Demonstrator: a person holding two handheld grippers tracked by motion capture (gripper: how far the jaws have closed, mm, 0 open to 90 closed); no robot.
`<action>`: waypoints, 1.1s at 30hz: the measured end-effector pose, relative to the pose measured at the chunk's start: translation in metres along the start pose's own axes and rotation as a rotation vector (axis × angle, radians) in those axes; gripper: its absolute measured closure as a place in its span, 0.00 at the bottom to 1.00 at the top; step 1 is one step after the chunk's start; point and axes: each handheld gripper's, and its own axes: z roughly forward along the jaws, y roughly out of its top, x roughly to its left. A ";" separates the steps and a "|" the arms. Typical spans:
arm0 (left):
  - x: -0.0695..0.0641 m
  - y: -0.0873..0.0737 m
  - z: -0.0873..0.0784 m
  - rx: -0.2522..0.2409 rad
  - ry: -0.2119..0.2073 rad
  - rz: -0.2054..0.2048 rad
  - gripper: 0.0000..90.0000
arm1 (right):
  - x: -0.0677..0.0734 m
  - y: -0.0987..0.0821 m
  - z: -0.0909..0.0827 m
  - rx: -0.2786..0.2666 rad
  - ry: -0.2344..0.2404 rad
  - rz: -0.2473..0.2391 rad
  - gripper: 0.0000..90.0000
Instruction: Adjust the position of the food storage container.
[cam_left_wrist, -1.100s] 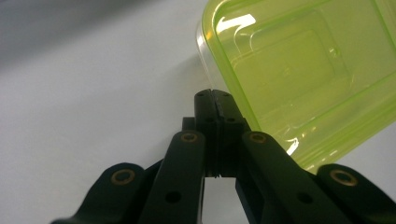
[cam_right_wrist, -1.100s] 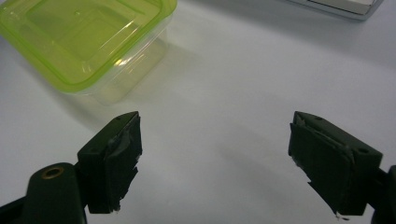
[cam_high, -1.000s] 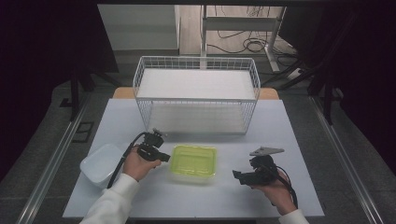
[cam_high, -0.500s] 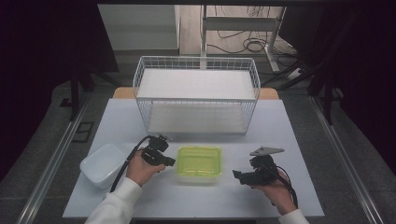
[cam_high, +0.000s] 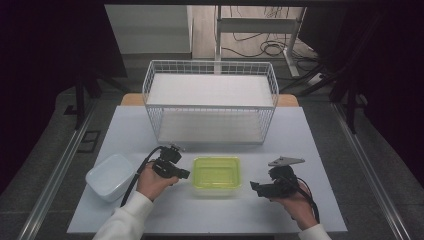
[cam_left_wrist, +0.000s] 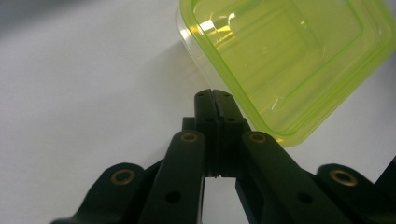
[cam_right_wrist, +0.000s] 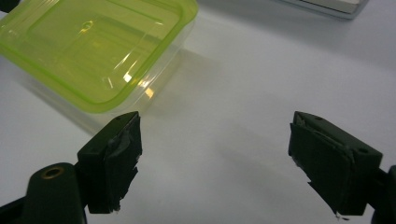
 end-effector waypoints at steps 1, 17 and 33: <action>0.000 -0.002 -0.007 -0.037 0.014 -0.003 0.98 | -0.001 0.000 -0.001 -0.010 -0.004 0.008 0.19; 0.005 -0.033 -0.051 -0.286 -0.021 -0.043 0.44 | -0.004 0.005 -0.009 -0.076 0.000 0.066 0.18; 0.002 -0.037 -0.051 -0.312 -0.026 -0.031 0.32 | -0.011 0.006 -0.009 -0.075 -0.014 0.110 0.15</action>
